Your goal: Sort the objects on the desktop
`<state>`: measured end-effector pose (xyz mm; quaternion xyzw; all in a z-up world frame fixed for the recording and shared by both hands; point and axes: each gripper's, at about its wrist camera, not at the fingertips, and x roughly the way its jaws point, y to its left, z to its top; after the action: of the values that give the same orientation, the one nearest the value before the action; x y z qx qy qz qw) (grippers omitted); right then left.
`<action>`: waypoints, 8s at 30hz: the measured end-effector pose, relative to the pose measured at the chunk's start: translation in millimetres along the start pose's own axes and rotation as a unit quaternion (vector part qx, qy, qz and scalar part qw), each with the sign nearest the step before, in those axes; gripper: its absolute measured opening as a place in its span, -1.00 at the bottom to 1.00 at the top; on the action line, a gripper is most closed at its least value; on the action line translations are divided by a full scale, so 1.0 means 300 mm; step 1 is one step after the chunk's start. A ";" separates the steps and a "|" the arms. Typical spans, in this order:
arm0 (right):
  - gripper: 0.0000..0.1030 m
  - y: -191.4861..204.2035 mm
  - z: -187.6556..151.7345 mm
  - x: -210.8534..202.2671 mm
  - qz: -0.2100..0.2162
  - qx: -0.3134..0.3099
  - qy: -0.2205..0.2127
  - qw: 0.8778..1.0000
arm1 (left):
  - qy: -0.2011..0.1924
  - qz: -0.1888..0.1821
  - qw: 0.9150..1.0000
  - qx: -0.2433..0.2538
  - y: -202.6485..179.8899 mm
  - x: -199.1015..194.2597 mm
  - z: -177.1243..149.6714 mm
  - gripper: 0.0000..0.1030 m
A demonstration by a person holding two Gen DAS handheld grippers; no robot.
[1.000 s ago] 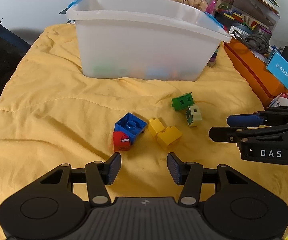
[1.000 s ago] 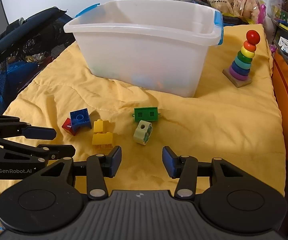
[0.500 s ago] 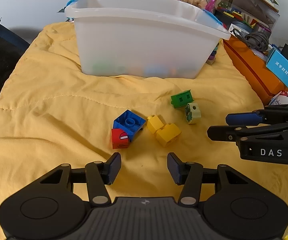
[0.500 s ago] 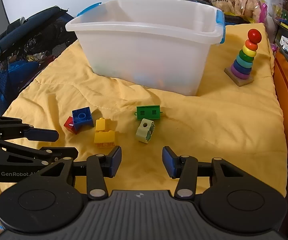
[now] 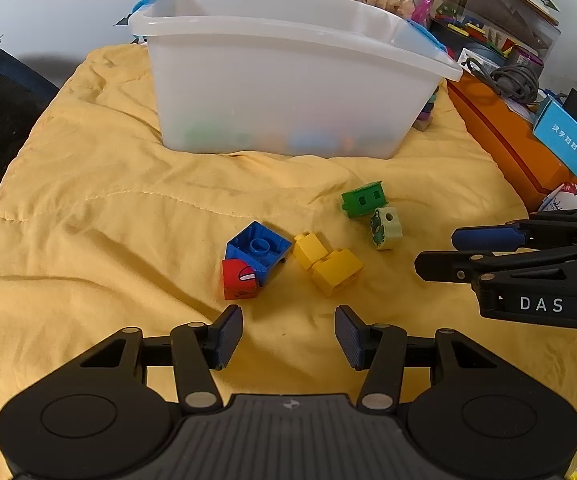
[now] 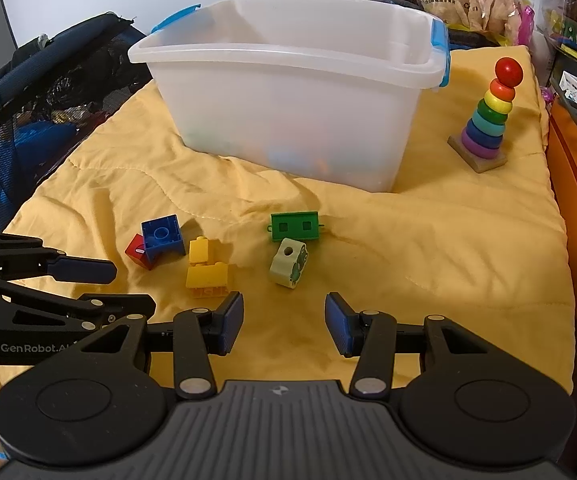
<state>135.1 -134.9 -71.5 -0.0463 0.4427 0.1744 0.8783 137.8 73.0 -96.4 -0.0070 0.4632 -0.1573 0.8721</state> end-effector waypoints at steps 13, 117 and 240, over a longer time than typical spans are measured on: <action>-0.04 -0.004 0.000 0.003 0.005 -0.002 0.003 1.000 | -0.002 0.001 1.000 -0.001 -0.002 -0.001 0.001 0.07; -0.37 -0.078 0.500 0.078 -0.039 -0.003 -0.103 0.994 | -0.139 0.044 0.988 0.049 0.001 0.004 0.609 -0.15; -0.04 -0.129 0.052 0.021 -0.019 -0.013 -0.040 0.999 | -0.014 -0.007 0.998 0.063 -0.105 0.177 0.089 -0.66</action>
<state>163.8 -165.6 -70.0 -0.0589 0.4043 0.1648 0.8977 178.6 24.5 -119.1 0.0421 0.4397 -0.1923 0.8763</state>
